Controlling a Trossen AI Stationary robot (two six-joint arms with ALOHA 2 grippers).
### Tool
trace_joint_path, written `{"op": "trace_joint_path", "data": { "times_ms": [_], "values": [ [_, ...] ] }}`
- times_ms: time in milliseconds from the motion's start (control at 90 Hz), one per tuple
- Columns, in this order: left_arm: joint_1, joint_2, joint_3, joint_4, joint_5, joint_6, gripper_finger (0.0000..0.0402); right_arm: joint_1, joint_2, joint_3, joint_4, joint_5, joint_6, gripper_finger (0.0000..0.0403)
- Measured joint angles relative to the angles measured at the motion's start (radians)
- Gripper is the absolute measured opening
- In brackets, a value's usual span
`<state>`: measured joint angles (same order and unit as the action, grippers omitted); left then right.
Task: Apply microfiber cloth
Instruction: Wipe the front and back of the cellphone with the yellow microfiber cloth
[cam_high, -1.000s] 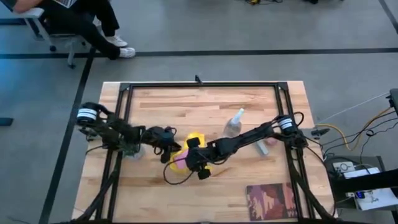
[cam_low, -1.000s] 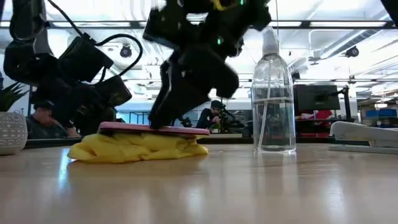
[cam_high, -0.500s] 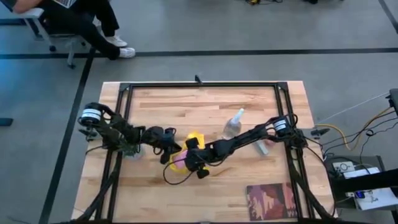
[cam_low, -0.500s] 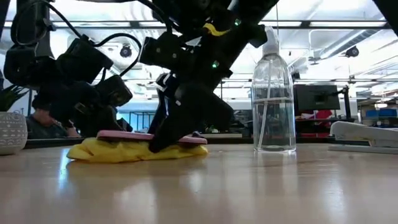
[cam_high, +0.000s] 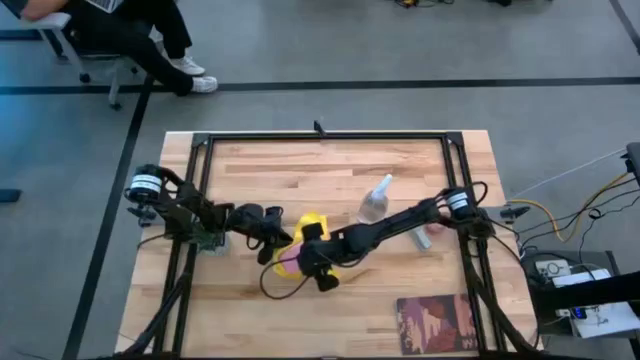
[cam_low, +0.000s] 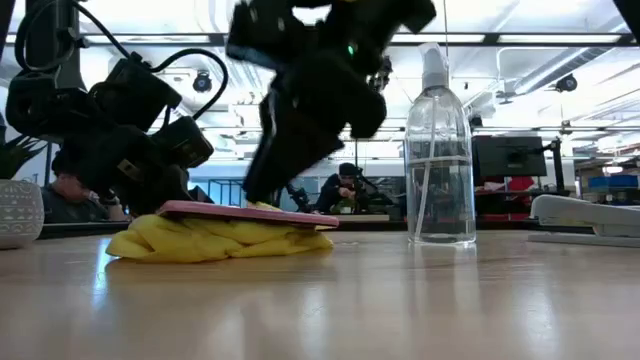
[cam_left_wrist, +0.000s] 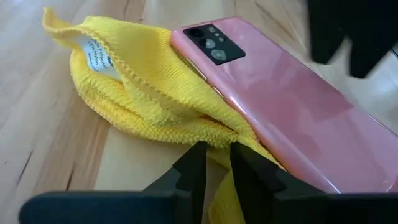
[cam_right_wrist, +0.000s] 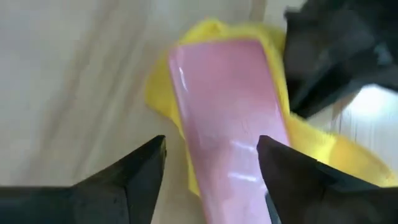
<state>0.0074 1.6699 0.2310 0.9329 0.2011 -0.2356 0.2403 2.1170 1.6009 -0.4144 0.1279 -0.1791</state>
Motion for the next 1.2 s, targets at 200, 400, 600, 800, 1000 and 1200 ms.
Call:
{"op": "trace_joint_path", "data": {
  "times_ms": [200, 400, 600, 800, 1000, 1200],
  "values": [
    [0.000, 0.000, 0.000, 0.002, -0.002, -0.001, 0.0058, -0.018, 0.033, 0.001, 0.001, 0.004, 0.040, 0.0175],
    [0.001, 0.000, 0.003, 0.018, 0.020, -0.018, 0.0058, -0.025, 0.072, 0.001, 0.020, 0.008, 0.029, 0.0064],
    [0.002, 0.000, 0.024, 0.061, 0.096, -0.039, 0.0058, -0.022, 0.079, 0.002, 0.027, 0.106, -0.019, 0.0010],
    [0.003, -0.002, 0.048, 0.072, 0.118, -0.045, 0.0058, -0.013, 0.075, 0.002, 0.020, 0.135, -0.063, 0.0035],
    [0.001, -0.004, 0.059, 0.090, 0.140, -0.051, 0.0058, 0.026, 0.070, 0.023, -0.016, 0.201, -0.142, 0.0067],
    [0.001, -0.005, 0.084, 0.088, 0.164, -0.039, 0.0059, 0.061, 0.069, 0.062, -0.061, 0.308, -0.188, 0.0114]
  ]
}}
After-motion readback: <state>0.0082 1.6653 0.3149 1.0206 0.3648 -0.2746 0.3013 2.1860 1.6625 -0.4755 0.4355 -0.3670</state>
